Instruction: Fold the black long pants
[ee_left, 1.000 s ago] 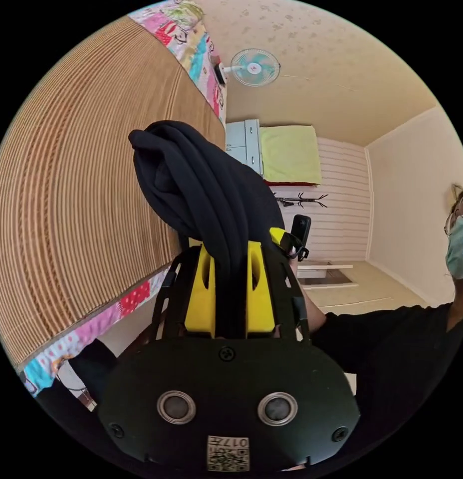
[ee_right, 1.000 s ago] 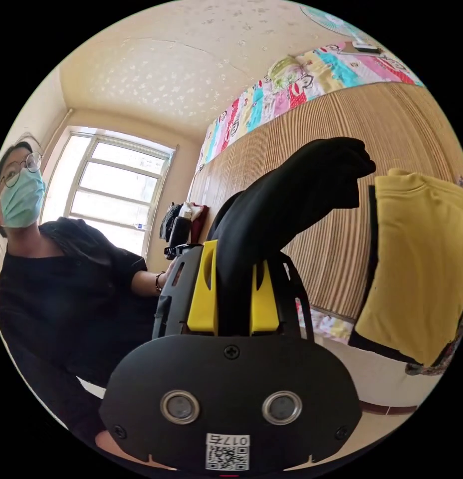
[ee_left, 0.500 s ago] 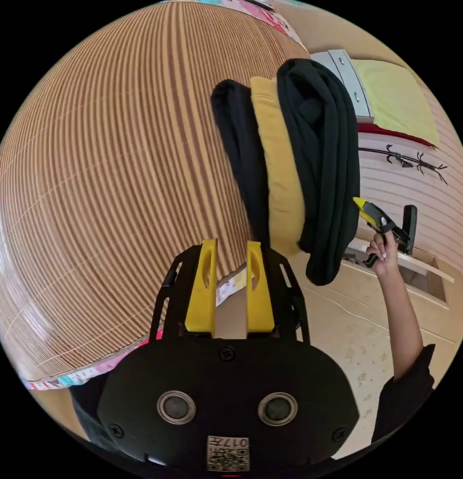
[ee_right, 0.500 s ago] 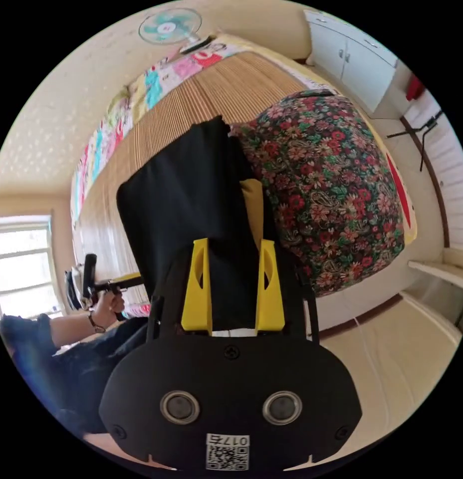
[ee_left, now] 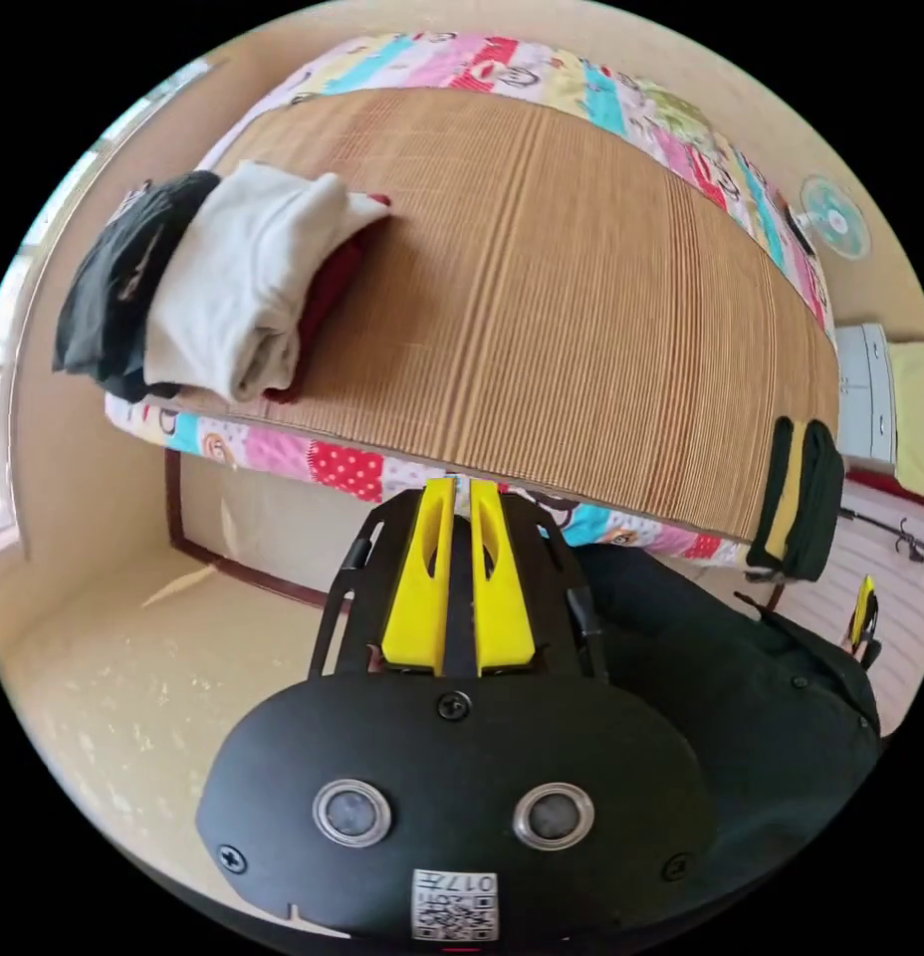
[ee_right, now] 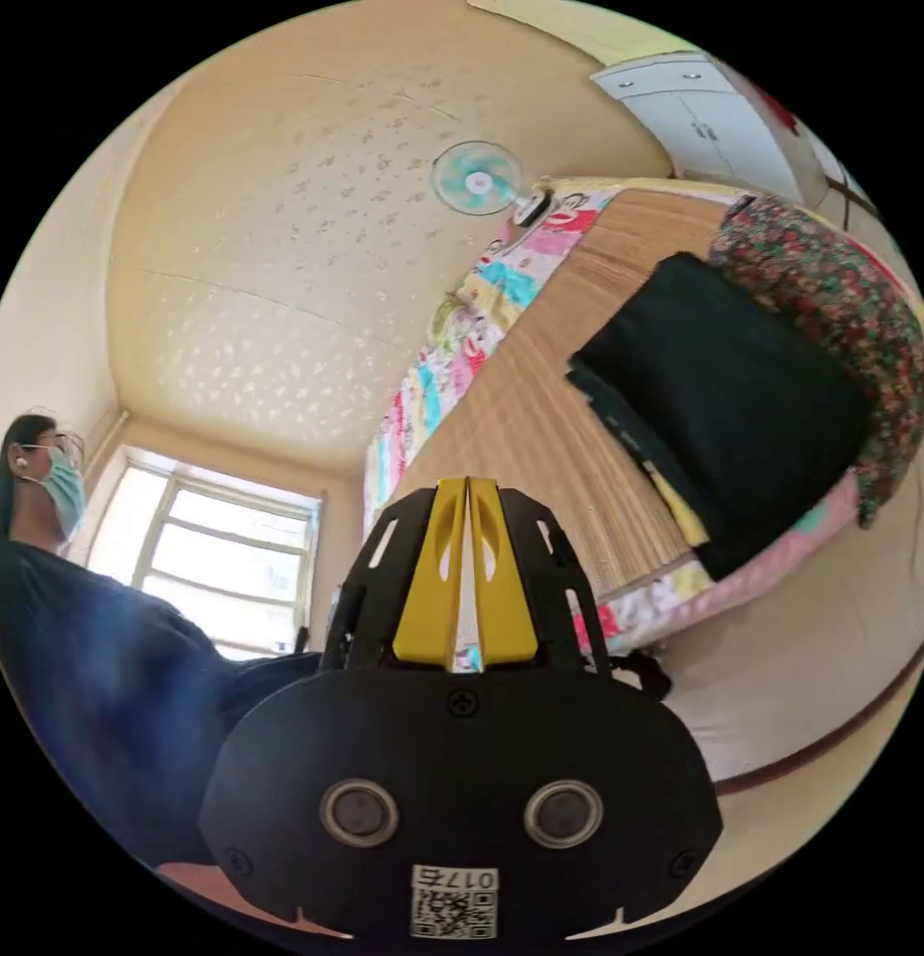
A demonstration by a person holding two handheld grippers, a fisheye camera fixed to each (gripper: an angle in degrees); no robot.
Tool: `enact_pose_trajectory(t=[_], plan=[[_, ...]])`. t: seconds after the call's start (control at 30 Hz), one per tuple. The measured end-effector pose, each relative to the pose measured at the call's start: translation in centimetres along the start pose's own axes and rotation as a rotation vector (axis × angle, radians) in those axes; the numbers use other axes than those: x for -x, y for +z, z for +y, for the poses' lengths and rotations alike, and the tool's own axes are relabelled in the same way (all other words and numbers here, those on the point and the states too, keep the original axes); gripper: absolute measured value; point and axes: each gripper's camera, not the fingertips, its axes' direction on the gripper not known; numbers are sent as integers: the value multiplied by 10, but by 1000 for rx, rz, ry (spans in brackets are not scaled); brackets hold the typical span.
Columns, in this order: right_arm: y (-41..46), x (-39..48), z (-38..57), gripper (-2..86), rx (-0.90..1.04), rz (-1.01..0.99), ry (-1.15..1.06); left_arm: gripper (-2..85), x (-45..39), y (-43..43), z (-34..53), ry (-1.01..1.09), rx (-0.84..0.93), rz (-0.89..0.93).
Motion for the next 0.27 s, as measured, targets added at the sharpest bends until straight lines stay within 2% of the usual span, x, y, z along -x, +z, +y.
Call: enact_pose_trajectory(t=[0.03, 0.1, 0.2, 0.27], plan=[[16, 7, 1, 5, 28, -75, -4, 41, 18, -22, 14, -73, -65, 47], [85, 39, -2, 5, 157, -364, -21, 48, 39, -51, 32, -143, -184, 127], [159, 108, -10, 4, 285, -556, -164, 55, 90, -91, 50, -317, -354, 209], [190, 156, -11, 4, 369, -595, -275, 58, 128, -114, 55, -381, -450, 288]])
